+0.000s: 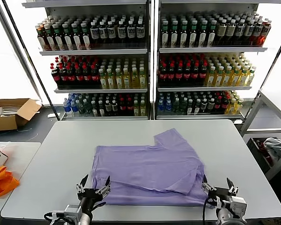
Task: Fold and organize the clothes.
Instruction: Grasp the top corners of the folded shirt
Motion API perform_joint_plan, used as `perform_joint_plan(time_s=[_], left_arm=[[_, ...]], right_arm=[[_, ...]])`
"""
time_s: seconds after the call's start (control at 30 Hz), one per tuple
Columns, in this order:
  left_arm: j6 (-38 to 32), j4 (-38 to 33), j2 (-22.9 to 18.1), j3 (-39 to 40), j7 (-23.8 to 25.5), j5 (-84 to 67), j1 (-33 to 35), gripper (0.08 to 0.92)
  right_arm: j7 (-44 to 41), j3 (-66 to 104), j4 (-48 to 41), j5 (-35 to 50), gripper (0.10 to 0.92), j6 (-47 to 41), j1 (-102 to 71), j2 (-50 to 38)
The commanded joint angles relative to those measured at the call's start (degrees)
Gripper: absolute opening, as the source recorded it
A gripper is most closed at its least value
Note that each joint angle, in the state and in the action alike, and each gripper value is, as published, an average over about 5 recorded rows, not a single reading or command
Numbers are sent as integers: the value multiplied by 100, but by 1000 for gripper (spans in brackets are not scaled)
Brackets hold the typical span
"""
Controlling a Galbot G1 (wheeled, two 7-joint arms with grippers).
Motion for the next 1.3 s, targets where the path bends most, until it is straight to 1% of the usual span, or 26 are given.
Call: perform_joint_plan(time_s=[0.03, 0.23, 0.53, 0.8, 1.03, 1.2, 1.3], left_arm=[[70, 600, 28, 21, 82, -27, -815, 823], [142, 901, 110, 41, 169, -158, -1199, 822], [184, 1196, 119, 38, 231, -296, -1491, 822], [167, 1574, 104, 70, 355, -407, -2156, 823], [194, 2025, 114, 91, 387, -504, -2733, 823], [298, 2308, 147, 124, 409, -513, -2985, 822], [396, 2558, 183, 126, 476, -534, -3164, 823]], right_arm=[[-24, -144, -752, -148, 823, -16, 737, 6], [8, -528, -1447, -184, 823, -18, 1356, 38], [48, -1155, -2258, -325, 823, -16, 2148, 326], [103, -1143, -2652, -28, 823, -14, 3142, 276], [-101, -1314, -3017, 264, 823, 7, 3926, 291], [-138, -1495, -3454, 437, 823, 6, 4440, 348], [-155, -1570, -3878, 570, 823, 0, 4730, 417]])
